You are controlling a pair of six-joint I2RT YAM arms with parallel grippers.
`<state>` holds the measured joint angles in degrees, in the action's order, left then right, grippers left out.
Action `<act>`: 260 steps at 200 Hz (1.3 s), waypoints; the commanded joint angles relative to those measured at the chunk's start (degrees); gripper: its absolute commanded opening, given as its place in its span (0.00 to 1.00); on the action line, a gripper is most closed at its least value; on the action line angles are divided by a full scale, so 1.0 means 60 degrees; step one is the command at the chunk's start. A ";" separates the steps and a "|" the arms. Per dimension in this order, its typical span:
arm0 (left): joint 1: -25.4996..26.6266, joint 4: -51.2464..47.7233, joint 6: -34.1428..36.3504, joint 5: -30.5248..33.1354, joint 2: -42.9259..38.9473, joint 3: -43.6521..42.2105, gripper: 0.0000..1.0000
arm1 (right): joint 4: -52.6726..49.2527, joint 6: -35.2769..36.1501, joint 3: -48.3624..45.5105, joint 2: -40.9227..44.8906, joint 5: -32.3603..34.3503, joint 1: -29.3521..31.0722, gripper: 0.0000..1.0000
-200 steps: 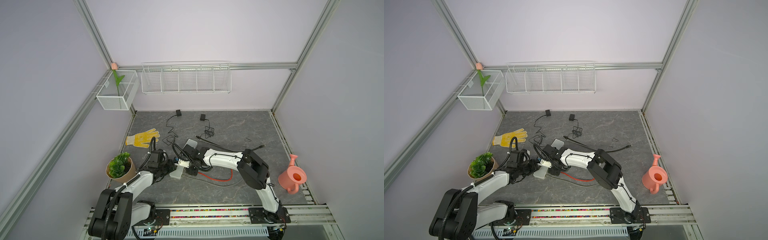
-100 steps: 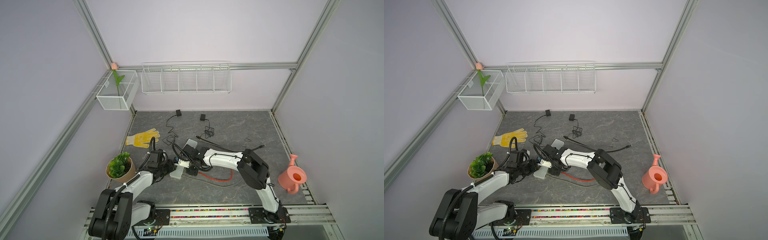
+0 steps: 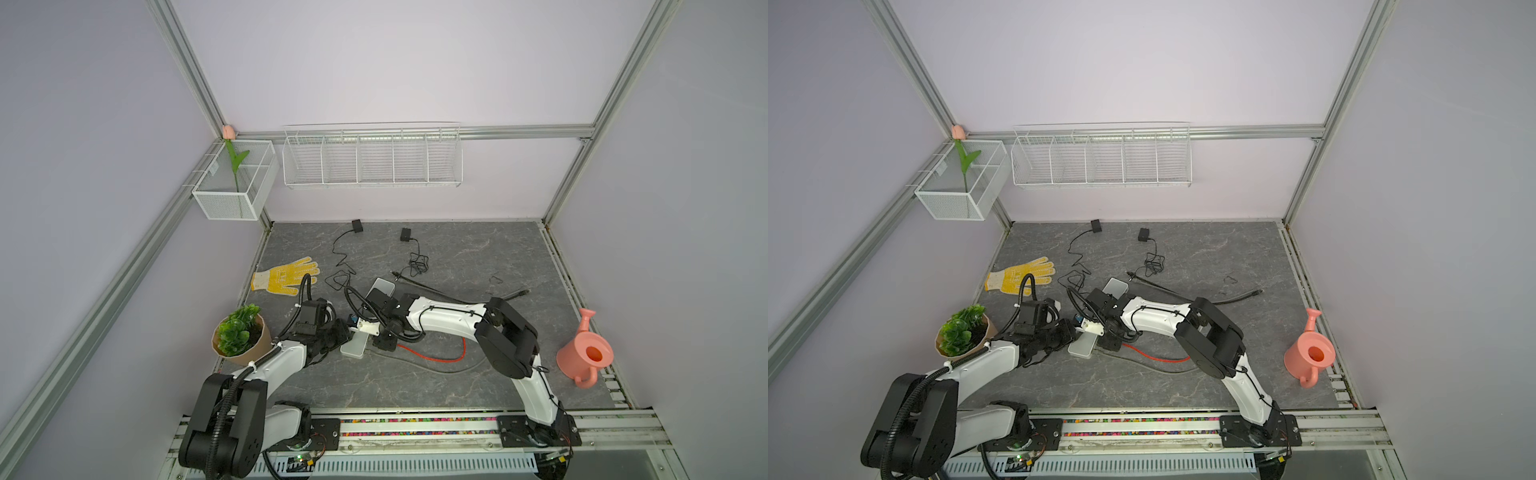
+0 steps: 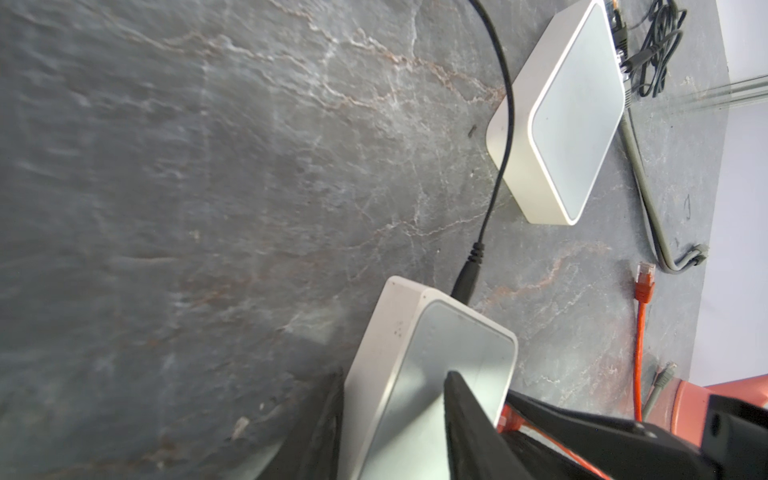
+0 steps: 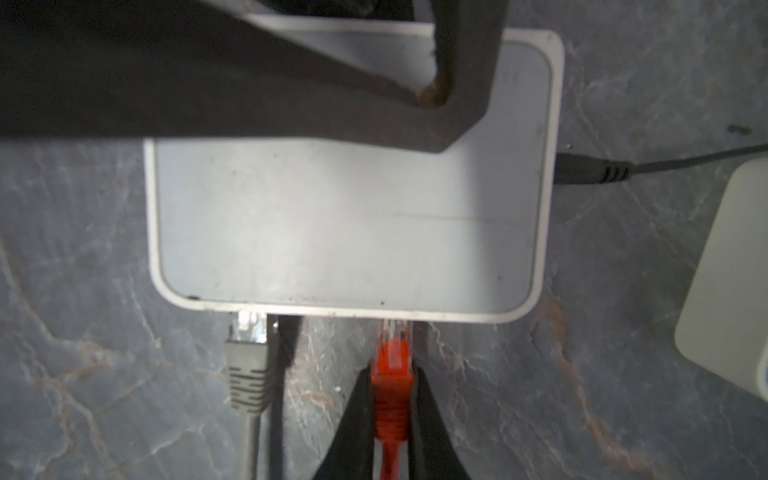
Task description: Insert the plug into the switch port
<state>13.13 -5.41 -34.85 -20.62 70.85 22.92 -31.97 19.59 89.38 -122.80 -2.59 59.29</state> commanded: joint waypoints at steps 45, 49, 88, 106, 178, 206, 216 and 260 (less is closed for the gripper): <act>0.0134 0.0155 0.0125 -0.1032 0.0174 0.0007 0.40 | 0.0401 0.0218 0.0043 0.0303 -0.0532 -0.0032 0.07; 0.0127 0.0156 0.0118 -0.1029 0.0174 0.0004 0.40 | 0.0426 0.0207 0.0023 0.0321 -0.0535 -0.0033 0.07; 0.0127 0.0155 0.0125 -0.0994 0.0115 -0.0015 0.39 | 0.0480 0.0202 -0.0011 0.0391 -0.0469 -0.0065 0.07; 0.0126 0.0147 0.0125 -0.0994 0.0116 -0.0022 0.39 | 0.0509 0.0205 -0.0014 0.0450 -0.0452 -0.0067 0.07; 0.0127 0.0114 0.0110 -0.0913 0.0029 -0.0036 0.38 | 0.0509 0.0253 -0.0058 0.0567 -0.0339 -0.0111 0.07; 0.0127 0.0096 0.0109 -0.0862 0.0017 -0.0036 0.38 | 0.0494 0.0297 -0.0101 0.0622 -0.0215 -0.0108 0.07; 0.0127 0.0096 0.0110 -0.0851 0.0013 -0.0039 0.38 | 0.0483 0.0305 -0.0124 0.0631 -0.0158 -0.0110 0.07; 0.0123 0.0073 0.0096 -0.0754 -0.0086 -0.0047 0.38 | 0.0477 0.0323 -0.0254 0.0662 -0.0181 -0.0101 0.07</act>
<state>13.26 -5.04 -34.65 -22.61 71.24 22.92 -32.27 20.43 88.75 -121.51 -2.20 58.59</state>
